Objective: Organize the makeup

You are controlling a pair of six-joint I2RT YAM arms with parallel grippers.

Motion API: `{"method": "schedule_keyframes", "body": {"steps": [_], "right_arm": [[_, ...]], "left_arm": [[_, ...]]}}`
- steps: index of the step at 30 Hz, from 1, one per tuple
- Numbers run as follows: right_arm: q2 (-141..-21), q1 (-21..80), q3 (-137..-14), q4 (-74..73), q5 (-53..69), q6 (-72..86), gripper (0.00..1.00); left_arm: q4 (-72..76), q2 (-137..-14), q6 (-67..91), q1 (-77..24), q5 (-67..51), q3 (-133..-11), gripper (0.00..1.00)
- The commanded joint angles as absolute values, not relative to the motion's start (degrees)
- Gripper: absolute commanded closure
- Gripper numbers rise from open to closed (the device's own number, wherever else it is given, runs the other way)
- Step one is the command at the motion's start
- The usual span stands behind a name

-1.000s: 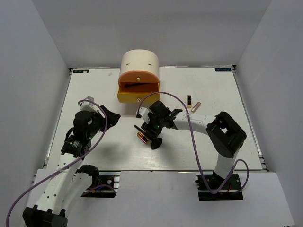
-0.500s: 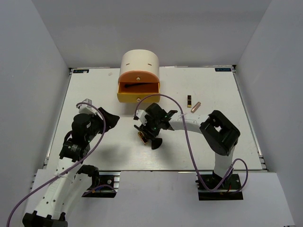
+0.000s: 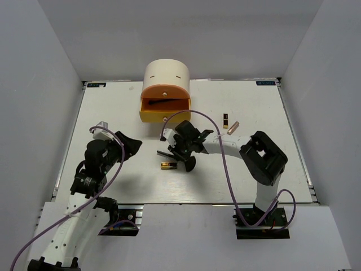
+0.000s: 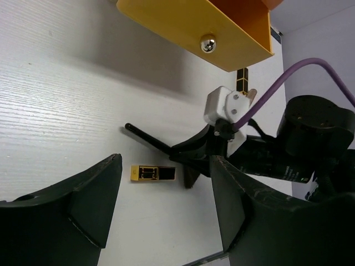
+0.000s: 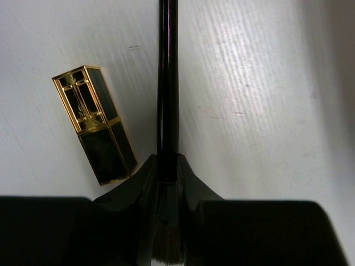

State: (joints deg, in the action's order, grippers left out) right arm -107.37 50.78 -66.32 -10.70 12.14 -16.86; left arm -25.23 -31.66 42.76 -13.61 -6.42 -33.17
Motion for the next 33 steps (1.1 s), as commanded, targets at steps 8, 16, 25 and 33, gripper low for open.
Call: {"method": "schedule_keyframes", "body": {"steps": [8, 16, 25, 33], "right_arm": [[-93.2, 45.2, -78.1, -16.0, 27.0, -28.5, 1.0], [-93.4, 43.0, -96.3, -22.1, 28.4, -36.5, 1.0], [-104.2, 41.0, -103.9, -17.3, 26.3, -46.1, 1.0], [-108.0, 40.5, -100.9, -9.8, 20.2, -44.9, 1.0]], "left_arm": [[-21.8, -30.2, 47.7, -14.0, -8.4, -30.0, 0.27], [-20.1, -28.9, 50.1, -14.0, -8.3, -28.3, 0.28], [-19.8, -32.1, 48.9, -14.0, -11.5, -29.9, 0.29], [-20.4, -28.7, 49.9, -14.0, -11.5, -28.4, 0.29]]}}
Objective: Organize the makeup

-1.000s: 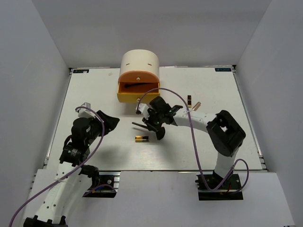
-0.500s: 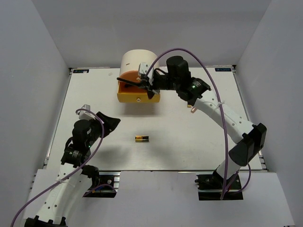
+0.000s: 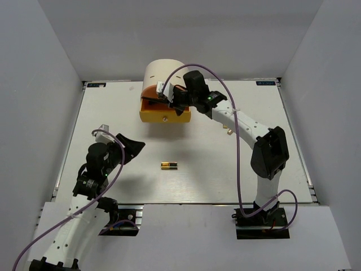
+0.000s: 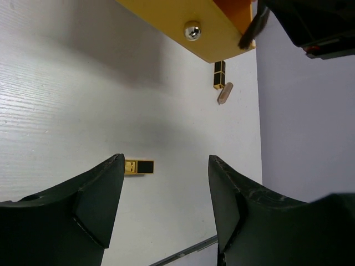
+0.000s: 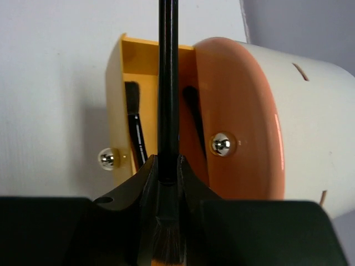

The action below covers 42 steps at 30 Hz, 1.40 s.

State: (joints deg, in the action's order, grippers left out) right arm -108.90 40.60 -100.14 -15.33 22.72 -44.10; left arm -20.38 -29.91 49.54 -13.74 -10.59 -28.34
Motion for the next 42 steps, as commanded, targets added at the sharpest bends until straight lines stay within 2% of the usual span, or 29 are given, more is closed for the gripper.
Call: {"method": "schedule_keyframes", "body": {"steps": [1, 14, 16, 17, 22, 25, 28, 30, 32, 33, 34, 35, 38, 42], "right_arm": [[-108.2, 40.3, -100.7, -9.7, 19.5, -44.9, 1.0], [-111.8, 40.2, -99.9, -9.7, 17.1, -47.3, 1.0], [-112.2, 40.1, -99.8, -9.7, 15.8, -46.8, 0.92], [-112.2, 40.3, -99.8, -10.0, 15.7, -46.8, 0.8], [-112.5, 40.0, -100.1, -10.2, 15.1, -46.5, 0.62], [-112.3, 40.0, -101.2, -10.5, 15.2, -45.4, 0.54], [-111.5, 39.9, -101.8, -11.2, 16.2, -43.9, 0.52], [-110.6, 39.9, -102.0, -11.6, 17.0, -42.9, 0.54], [-109.5, 39.8, -102.2, -11.7, 18.9, -41.7, 0.67], [-108.2, 39.5, -102.2, -11.7, 19.9, -40.5, 0.77], [-107.6, 39.3, -102.2, -12.0, 21.6, -40.1, 0.94], [-106.9, 39.0, -101.9, -12.7, 26.1, -40.0, 1.0], [-105.2, 38.0, -101.5, -20.6, 38.5, -45.2, 1.0], [-106.1, 37.7, -101.5, -31.7, 45.6, -54.6, 1.0]], "left_arm": [[-20.6, -28.7, 50.0, -14.0, -11.5, -28.4, 0.29], [-20.1, -30.7, 49.7, -14.0, -13.1, -29.3, 0.29], [-20.2, -30.2, 49.7, -14.0, -13.1, -29.1, 0.28], [-20.3, -29.9, 49.7, -14.0, -13.1, -29.0, 0.28], [-19.5, -30.0, 49.8, -14.0, -13.3, -28.5, 0.28], [-19.3, -30.8, 49.7, -14.0, -13.4, -28.8, 0.28], [-19.1, -31.4, 49.5, -14.0, -13.4, -28.9, 0.28], [-18.5, -31.6, 49.5, -14.0, -13.4, -28.6, 0.28], [-18.2, -31.7, 49.6, -14.0, -13.5, -28.4, 0.28], [-18.1, -31.8, 49.6, -14.0, -13.5, -28.3, 0.28], [-17.8, -31.9, 49.5, -14.0, -13.5, -28.2, 0.28], [-17.8, -32.2, 49.6, -14.0, -13.4, -28.1, 0.28], [-16.8, -32.3, 49.5, -14.0, -13.4, -27.8, 0.28], [-16.1, -33.3, 49.3, -14.0, -13.6, -27.9, 0.28]]}}
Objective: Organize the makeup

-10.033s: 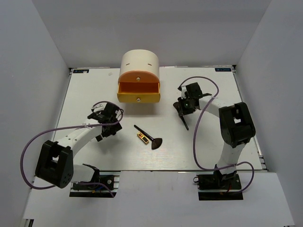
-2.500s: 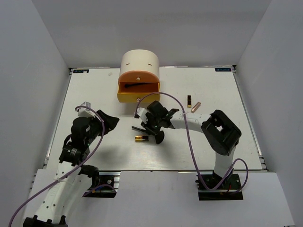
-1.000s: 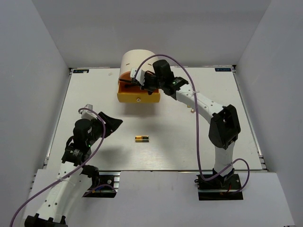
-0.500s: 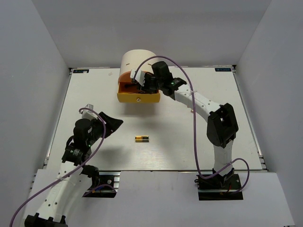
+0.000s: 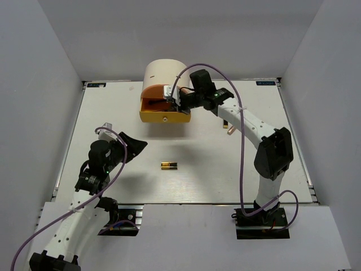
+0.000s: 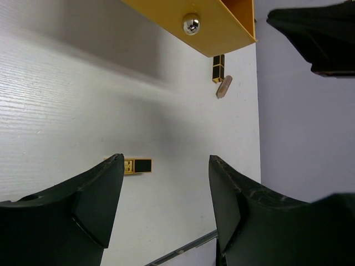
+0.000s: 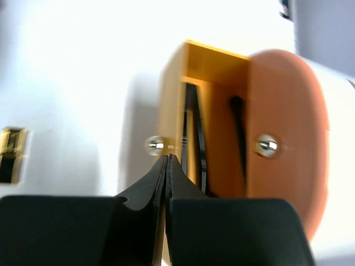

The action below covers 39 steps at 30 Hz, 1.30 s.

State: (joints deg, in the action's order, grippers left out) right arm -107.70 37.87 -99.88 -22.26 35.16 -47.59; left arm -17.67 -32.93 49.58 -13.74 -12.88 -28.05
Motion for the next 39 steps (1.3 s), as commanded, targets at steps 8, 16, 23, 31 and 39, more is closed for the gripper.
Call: {"method": "schedule_keyframes", "body": {"steps": [8, 16, 23, 31, 39], "right_arm": [[-111.3, 38.1, -103.1, -37.2, 38.2, -58.2, 1.0], [-112.0, 38.4, -98.4, -19.4, 20.7, -46.7, 1.0], [-114.5, 38.6, -99.7, -13.3, 13.1, -44.0, 1.0], [-117.7, 38.8, -102.6, -11.1, 10.0, -43.9, 1.0], [-119.5, 38.7, -103.8, -7.5, 6.1, -42.5, 1.0]], "left_arm": [[-15.7, -33.7, 49.0, -14.0, -13.8, -27.8, 0.28], [-15.3, -33.8, 49.3, -14.0, -13.8, -27.5, 0.28], [-15.1, -34.1, 49.4, -14.0, -13.8, -27.5, 0.26], [-14.6, -34.5, 49.8, -14.0, -13.8, -27.5, 0.18], [-9.9, -36.5, 50.1, -14.0, -14.0, -25.9, 0.03]]}}
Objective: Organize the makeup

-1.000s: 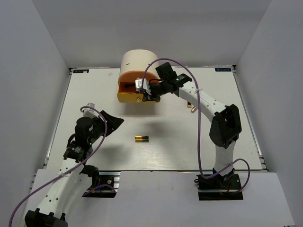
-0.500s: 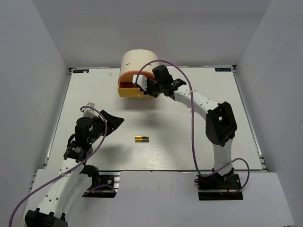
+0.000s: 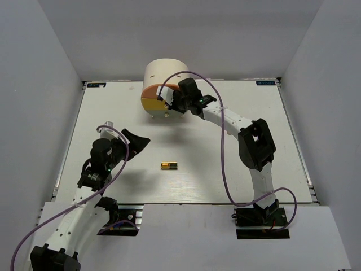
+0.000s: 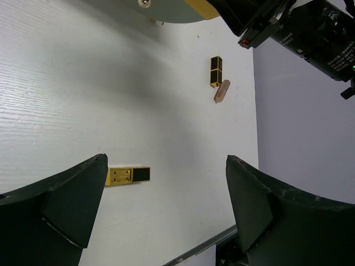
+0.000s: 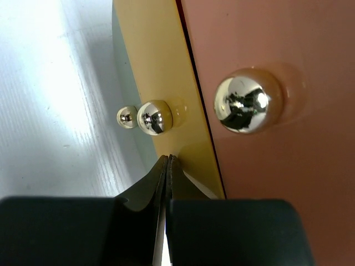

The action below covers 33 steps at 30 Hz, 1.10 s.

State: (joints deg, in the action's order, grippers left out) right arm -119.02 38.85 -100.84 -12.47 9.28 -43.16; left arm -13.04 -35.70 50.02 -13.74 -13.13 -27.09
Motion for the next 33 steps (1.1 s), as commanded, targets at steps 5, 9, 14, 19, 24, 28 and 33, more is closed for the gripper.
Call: {"method": "schedule_keyframes", "body": {"steps": [5, 9, 14, 19, 24, 28, 33], "right_arm": [[-119.4, 38.6, -103.8, -7.5, 6.2, -41.7, 1.0], [-119.1, 38.4, -103.1, -7.0, 6.6, -41.3, 1.0], [-119.3, 38.8, -103.6, -8.3, 10.4, -40.9, 1.0], [-122.7, 38.8, -109.2, -8.3, 9.8, -38.4, 1.0], [-123.5, 38.8, -109.6, -6.9, 8.1, -37.6, 1.0], [-122.4, 38.6, -108.5, -7.7, 10.4, -37.9, 1.0], [-117.9, 38.6, -103.4, -9.4, 14.9, -37.4, 1.0]], "left_arm": [[-4.7, -40.8, 50.5, -14.0, -15.2, -25.5, 0.02], [-0.5, -44.9, 50.8, -14.0, -16.2, -25.7, 0.02], [4.5, -49.4, 51.5, -14.5, -17.6, -26.5, 0.02], [5.1, -50.5, 51.8, -14.5, -17.8, -26.7, 0.02], [4.0, -49.1, 51.6, -14.5, -16.6, -26.4, 0.02], [4.8, -48.8, 52.2, -14.5, -16.5, -25.4, 0.02], [6.8, -50.4, 52.2, -14.5, -15.9, -25.7, 0.02]]}}
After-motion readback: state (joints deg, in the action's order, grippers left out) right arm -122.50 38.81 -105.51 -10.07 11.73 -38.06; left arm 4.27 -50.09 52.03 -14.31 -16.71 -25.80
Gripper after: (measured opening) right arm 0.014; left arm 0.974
